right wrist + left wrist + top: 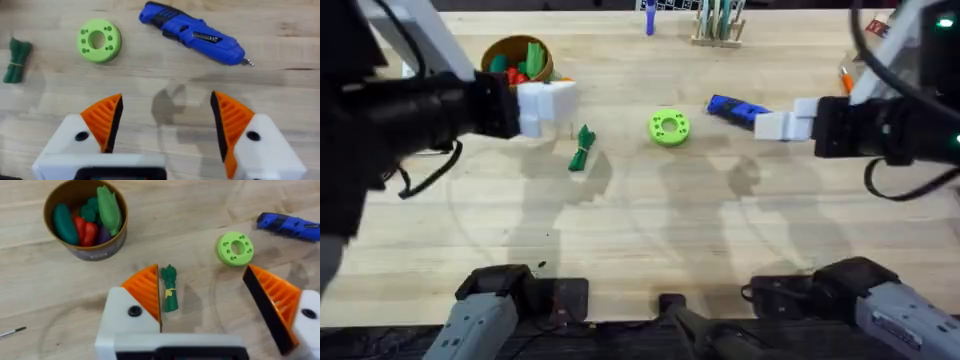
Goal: Pick up the gripper from the table and insert it into the empty holder that is missing its gripper. Then pick up a screw, insert it into the mounting hole, and use the screwdriver to tighten it. Finally, clean up the table by picking up the vegetable and placing it into the bucket.
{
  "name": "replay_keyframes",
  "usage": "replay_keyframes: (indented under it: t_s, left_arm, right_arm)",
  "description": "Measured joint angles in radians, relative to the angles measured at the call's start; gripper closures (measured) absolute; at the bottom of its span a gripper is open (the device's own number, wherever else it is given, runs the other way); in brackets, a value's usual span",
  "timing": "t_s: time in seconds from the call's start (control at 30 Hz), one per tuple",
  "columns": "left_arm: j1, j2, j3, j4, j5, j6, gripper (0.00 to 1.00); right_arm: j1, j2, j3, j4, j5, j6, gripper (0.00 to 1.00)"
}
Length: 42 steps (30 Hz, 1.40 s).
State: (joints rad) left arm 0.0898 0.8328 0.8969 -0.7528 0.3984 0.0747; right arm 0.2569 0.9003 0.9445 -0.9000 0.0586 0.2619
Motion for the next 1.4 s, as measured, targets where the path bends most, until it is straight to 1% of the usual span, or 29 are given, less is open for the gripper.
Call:
replay_keyframes:
  t_s: [0.1,0.17,0.23,0.3,0.37,0.47,0.53,0.7,0.77,0.8,0.83,0.87,0.93,0.97,1.03,1.07,1.1,1.23,1.3,1.4]
  left_arm:
    - [-0.003,0.070,0.044,-0.064,-0.012,0.003,0.015]
    - [-0.023,0.136,0.078,-0.126,-0.047,0.004,0.015]
    - [-0.064,0.213,0.107,-0.188,-0.099,0.004,0.015]
    - [-0.123,0.303,0.134,-0.261,-0.168,0.001,0.015]
    - [-0.182,0.387,0.142,-0.289,-0.225,-0.009,0.015]
    - [-0.251,0.507,0.142,-0.281,-0.289,-0.041,0.015]
    - [-0.272,0.582,0.142,-0.253,-0.321,-0.062,0.015]
    - [-0.274,0.765,0.142,-0.144,-0.364,-0.089,0.014]
    - [-0.274,0.818,0.142,-0.108,-0.367,-0.090,0.007]
    - [-0.274,0.842,0.142,-0.091,-0.367,-0.091,0.026]
    - [-0.274,0.855,0.143,-0.084,-0.371,-0.091,0.062]
    - [-0.274,0.858,0.150,-0.080,-0.371,-0.093,0.155]
    - [-0.274,0.857,0.151,-0.066,-0.372,-0.092,0.458]
    - [-0.274,0.857,0.151,-0.067,-0.372,-0.092,0.630]
    - [-0.274,0.857,0.152,-0.069,-0.373,-0.090,0.939]
    - [-0.274,0.856,0.152,-0.068,-0.372,-0.091,0.974]
    - [-0.274,0.857,0.153,-0.070,-0.370,-0.091,0.988]
    - [-0.274,0.854,0.184,-0.120,-0.353,-0.092,0.987]
    - [-0.274,0.841,0.231,-0.161,-0.344,-0.092,0.988]
    - [-0.274,0.794,0.332,-0.228,-0.343,-0.092,0.990]
  right_arm:
    - [0.000,-0.030,-0.001,-0.001,0.000,0.005,0.016]
    - [0.000,-0.033,-0.001,-0.002,0.000,0.008,0.020]
    - [0.000,-0.031,-0.003,-0.002,0.000,0.008,0.016]
    - [0.000,-0.031,-0.005,-0.003,0.000,0.008,0.017]
    - [0.000,-0.031,-0.005,-0.003,0.000,0.009,0.017]
    - [0.000,-0.031,-0.005,-0.003,0.000,0.012,0.018]
    - [0.000,-0.031,-0.005,-0.003,0.000,0.013,0.017]
    - [0.000,-0.031,-0.005,-0.003,0.000,0.016,0.017]
    - [0.000,-0.031,-0.005,-0.003,0.000,0.016,0.017]
    - [0.000,-0.031,-0.005,-0.003,0.000,0.016,0.016]
    - [0.000,-0.031,-0.005,-0.003,0.000,0.016,0.017]
    - [0.000,-0.031,-0.005,-0.003,0.000,0.016,0.017]
    - [0.000,-0.031,-0.005,-0.003,0.000,0.016,0.016]
    - [0.000,-0.031,-0.005,-0.003,0.000,0.016,0.017]
    - [0.000,-0.031,-0.006,-0.003,0.000,0.016,0.018]
    - [0.000,-0.031,-0.005,-0.002,0.000,0.016,0.017]
    - [0.000,-0.031,-0.006,-0.002,0.000,0.016,0.016]
    - [0.000,-0.031,-0.006,-0.001,0.000,0.016,0.016]
    - [0.000,-0.031,-0.006,-0.001,0.000,0.016,0.017]
    - [0.000,-0.031,-0.006,-0.001,0.000,0.016,0.017]
